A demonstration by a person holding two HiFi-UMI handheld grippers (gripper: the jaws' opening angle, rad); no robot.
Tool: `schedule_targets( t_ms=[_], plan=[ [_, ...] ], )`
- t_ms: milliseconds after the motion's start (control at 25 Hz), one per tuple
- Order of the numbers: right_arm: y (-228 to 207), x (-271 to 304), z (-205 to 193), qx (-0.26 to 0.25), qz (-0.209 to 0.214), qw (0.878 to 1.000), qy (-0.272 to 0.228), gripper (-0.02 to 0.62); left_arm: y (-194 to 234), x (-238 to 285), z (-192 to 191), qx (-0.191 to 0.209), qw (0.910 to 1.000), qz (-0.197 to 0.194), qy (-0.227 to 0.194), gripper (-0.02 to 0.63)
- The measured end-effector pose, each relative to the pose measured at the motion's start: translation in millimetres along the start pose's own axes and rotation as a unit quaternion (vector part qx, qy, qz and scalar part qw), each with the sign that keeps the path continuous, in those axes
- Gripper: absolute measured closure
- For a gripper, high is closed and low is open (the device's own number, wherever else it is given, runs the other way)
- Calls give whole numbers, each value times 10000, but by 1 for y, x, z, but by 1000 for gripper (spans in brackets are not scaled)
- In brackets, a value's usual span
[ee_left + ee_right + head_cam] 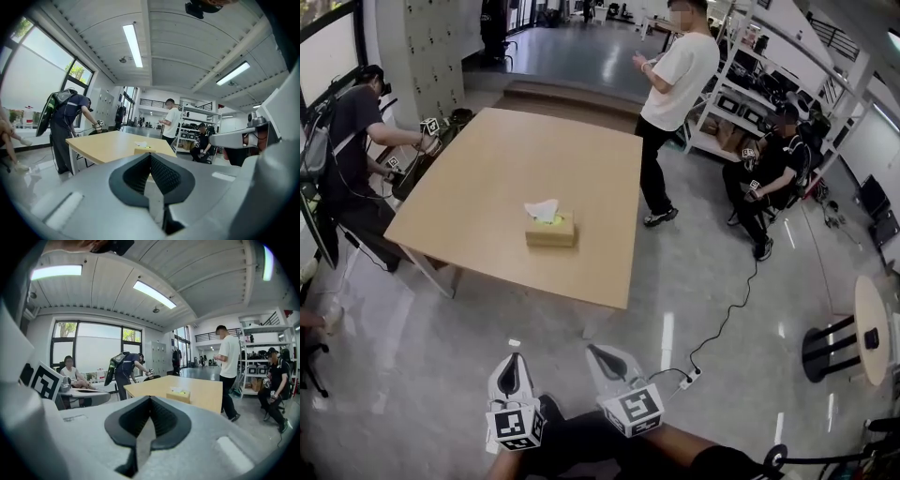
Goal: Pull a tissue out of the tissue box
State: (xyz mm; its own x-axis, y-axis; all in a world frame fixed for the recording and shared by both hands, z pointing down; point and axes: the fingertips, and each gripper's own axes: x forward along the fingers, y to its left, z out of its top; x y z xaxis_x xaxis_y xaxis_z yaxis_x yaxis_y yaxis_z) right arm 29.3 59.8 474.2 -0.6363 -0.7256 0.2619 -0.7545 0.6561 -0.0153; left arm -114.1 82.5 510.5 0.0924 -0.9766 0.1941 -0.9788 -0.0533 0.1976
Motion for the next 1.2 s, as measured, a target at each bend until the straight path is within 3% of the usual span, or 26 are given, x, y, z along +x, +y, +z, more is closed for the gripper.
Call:
schedule_targets(
  t_ms=[400, 600, 760, 920, 1200],
  plan=[
    [29, 43, 21, -216, 20, 9997, -72, 604, 50, 5, 24, 16, 9998, 8, -213, 588],
    [50, 83, 32, -254, 277, 9993, -94, 604, 71, 8, 47, 82, 9993, 41, -358, 588],
    [61, 106, 35, -341, 547, 9979, -76, 604, 94, 12, 38, -20, 9991, 280, -317, 588],
    [56, 127, 32, -269, 638, 9976, 1, 604, 110, 23, 30, -57, 9987, 469, -209, 588],
    [27, 172, 22, -36, 581, 9982, 161, 604, 120, 72, 31, 60, 9990, 432, 34, 588]
  ],
)
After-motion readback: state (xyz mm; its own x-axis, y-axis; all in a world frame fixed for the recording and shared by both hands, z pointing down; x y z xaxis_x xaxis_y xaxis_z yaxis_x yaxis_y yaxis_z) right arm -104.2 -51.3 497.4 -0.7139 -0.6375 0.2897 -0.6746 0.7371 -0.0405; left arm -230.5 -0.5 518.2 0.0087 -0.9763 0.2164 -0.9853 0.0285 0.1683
